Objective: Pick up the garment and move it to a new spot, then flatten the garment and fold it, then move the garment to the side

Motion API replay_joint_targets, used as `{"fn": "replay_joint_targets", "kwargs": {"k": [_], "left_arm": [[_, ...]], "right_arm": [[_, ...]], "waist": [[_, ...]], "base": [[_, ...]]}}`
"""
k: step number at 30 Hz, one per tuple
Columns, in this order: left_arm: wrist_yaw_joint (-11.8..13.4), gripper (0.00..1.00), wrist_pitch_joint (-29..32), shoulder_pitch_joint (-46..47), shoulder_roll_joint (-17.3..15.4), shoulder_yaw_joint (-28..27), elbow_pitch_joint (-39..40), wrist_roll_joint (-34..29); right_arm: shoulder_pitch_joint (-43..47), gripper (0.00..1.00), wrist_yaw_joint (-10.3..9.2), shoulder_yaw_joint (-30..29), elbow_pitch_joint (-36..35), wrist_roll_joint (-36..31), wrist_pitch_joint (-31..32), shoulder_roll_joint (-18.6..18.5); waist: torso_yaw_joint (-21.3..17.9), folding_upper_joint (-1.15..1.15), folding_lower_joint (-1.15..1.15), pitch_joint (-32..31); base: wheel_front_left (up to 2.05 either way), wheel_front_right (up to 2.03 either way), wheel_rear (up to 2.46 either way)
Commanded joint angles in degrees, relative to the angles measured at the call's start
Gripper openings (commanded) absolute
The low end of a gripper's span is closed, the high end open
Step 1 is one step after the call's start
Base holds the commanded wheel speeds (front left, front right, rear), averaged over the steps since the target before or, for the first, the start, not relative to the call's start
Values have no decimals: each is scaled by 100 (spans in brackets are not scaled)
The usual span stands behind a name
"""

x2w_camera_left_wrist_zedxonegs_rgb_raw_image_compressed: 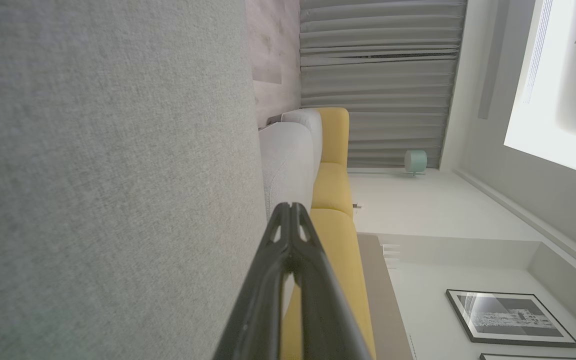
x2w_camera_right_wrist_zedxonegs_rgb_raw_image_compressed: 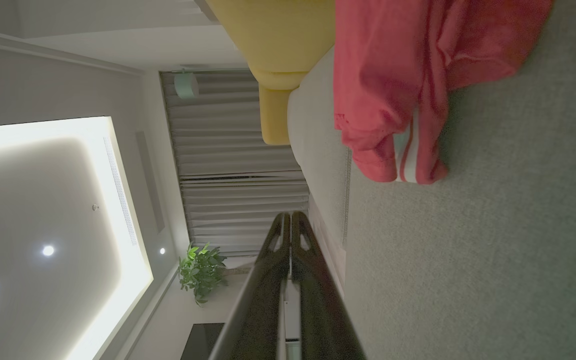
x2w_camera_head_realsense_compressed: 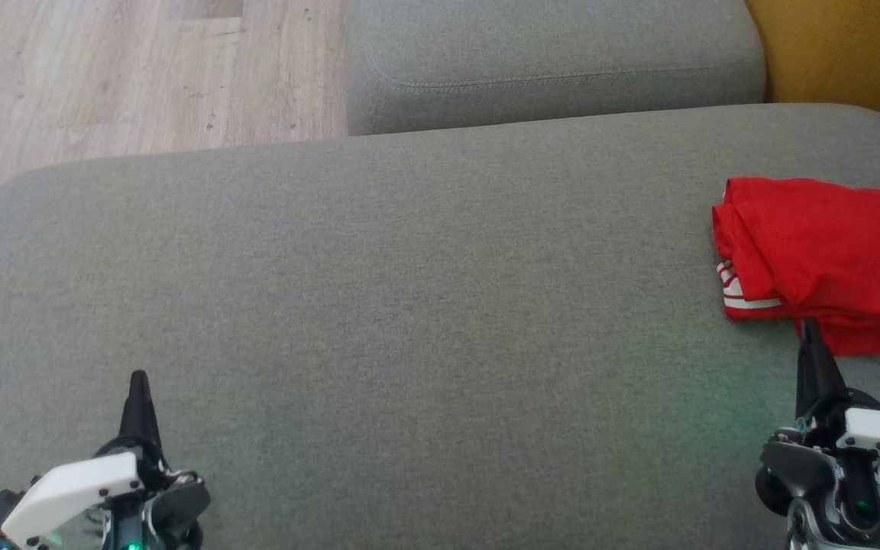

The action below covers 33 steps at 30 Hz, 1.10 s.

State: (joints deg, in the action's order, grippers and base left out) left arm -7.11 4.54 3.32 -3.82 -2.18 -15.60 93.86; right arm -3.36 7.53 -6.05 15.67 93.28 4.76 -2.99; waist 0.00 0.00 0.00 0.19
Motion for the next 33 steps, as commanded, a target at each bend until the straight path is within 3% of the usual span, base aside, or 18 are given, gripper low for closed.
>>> {"fn": "replay_joint_targets", "kwargs": {"k": [1,33], "left_arm": [[-37,0,40,270,-45,-241,164,-9],[-37,0,92,275,0,-306,161,-63]], "right_arm": [[-268,0,-4,98,-173,10,55,-94],[-273,0,-4,47,-170,-33,97,-58]], "waist": [[0,0,0,0],[0,0,0,-1]], "base": [[0,0,0],[0,0,0]]}}
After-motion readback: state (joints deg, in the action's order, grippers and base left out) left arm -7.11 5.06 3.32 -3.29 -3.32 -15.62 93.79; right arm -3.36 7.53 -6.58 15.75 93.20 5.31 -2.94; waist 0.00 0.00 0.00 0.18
